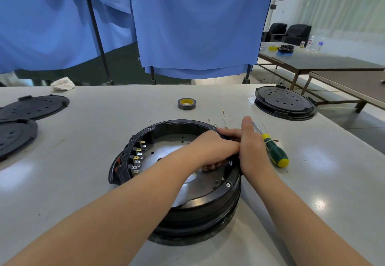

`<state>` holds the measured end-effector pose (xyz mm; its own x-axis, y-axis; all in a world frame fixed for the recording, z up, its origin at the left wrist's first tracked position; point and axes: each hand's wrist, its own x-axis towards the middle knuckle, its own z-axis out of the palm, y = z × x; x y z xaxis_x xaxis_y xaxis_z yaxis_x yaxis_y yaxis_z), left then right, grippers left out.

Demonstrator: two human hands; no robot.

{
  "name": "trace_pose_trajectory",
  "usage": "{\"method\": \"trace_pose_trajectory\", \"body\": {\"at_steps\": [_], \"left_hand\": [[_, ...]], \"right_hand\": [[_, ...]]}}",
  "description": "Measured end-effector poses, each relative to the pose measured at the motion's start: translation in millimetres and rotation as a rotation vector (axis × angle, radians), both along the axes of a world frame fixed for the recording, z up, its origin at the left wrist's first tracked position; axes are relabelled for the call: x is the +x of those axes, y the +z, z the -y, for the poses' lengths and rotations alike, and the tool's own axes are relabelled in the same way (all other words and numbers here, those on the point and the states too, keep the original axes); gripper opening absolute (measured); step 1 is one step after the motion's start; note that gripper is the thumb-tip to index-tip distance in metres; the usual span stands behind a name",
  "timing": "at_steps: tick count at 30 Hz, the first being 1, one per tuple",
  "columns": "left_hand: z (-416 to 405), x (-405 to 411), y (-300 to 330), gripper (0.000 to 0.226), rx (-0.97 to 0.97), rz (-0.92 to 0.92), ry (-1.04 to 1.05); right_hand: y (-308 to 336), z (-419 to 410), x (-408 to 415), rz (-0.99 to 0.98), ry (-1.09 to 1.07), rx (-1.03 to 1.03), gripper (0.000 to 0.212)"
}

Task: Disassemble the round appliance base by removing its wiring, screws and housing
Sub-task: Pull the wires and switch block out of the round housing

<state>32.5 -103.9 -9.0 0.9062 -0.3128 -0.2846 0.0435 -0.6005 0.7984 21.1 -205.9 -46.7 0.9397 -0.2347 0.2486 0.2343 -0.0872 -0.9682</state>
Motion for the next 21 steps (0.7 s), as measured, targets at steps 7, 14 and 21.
{"method": "trace_pose_trajectory", "body": {"at_steps": [7, 14, 21], "left_hand": [[-4, -1, 7, 0.034, -0.025, -0.059, -0.042], [-17, -3, 15, 0.050, -0.150, -0.288, -0.082], [-19, -4, 14, 0.037, -0.144, -0.258, -0.058]], "right_hand": [[1, -2, 1, -0.043, -0.003, 0.034, 0.068], [3, 0, 0, -0.033, -0.021, -0.038, 0.074], [7, 7, 5, -0.095, 0.051, 0.001, 0.076]]}}
